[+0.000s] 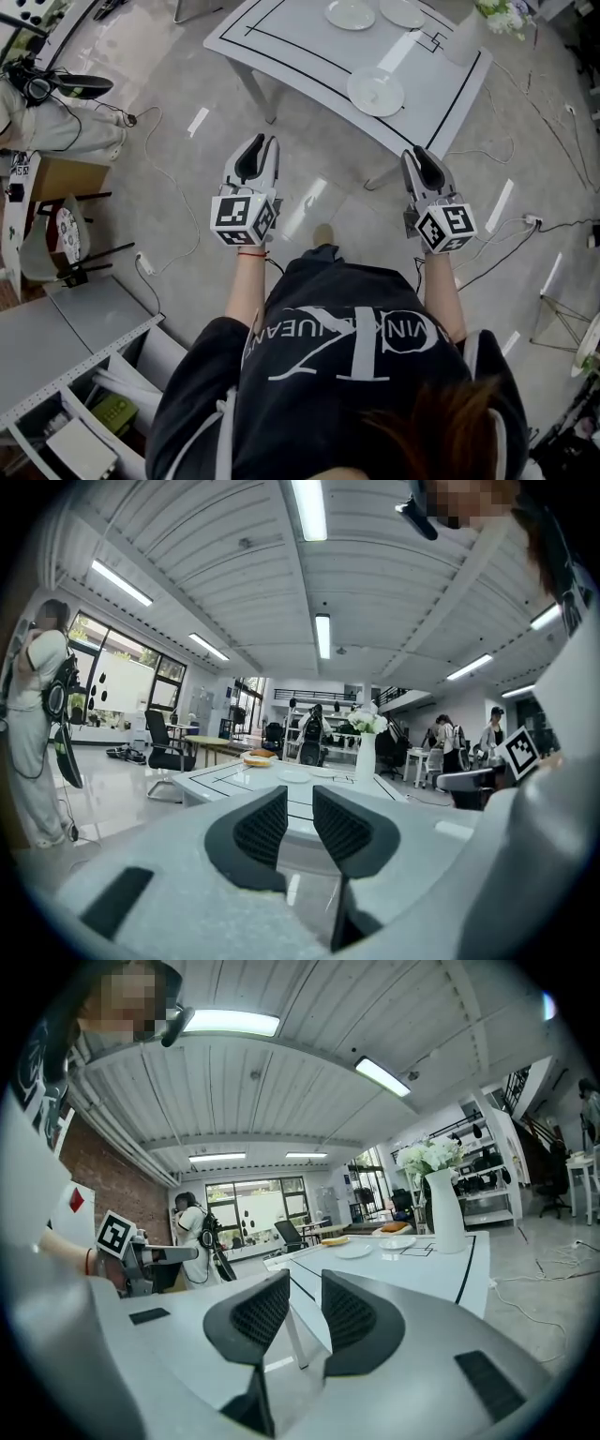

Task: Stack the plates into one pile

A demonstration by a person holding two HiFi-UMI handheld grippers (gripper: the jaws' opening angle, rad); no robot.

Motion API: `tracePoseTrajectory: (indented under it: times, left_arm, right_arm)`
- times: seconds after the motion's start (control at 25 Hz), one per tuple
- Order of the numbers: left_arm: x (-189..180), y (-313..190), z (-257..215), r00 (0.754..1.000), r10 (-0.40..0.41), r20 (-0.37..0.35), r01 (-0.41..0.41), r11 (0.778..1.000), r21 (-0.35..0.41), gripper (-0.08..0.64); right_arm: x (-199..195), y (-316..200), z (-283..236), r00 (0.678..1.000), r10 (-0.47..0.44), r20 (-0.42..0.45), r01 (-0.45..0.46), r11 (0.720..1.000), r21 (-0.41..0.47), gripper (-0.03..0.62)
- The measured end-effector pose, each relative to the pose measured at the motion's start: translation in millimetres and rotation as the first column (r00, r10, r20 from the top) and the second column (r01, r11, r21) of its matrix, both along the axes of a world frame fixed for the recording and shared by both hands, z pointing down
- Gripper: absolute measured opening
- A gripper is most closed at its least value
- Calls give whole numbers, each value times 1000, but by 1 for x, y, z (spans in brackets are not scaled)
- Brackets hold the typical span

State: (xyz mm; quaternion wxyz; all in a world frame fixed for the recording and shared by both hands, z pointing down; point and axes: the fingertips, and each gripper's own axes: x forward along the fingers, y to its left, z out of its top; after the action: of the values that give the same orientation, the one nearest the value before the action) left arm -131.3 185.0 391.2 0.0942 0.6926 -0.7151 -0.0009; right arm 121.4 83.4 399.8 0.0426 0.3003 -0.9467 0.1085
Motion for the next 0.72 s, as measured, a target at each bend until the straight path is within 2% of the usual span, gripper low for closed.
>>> tracePoseTrajectory:
  times: [0.28, 0.52, 0.72]
  left_arm:
    - [-33, -29, 4, 1000, 20, -2, -20, 1000, -1, 86]
    - [-26, -48, 18, 997, 68, -19, -69, 997, -23, 86]
    - [-28, -67, 19, 995, 95, 18, -94, 995, -41, 86]
  right_arm:
    - [-26, -15, 10, 1000, 9, -10, -10, 1000, -13, 91]
    - [-14, -31, 18, 998, 62, -24, -63, 998, -28, 91]
    - [-17, -56, 29, 997, 78, -4, -78, 995, -57, 91]
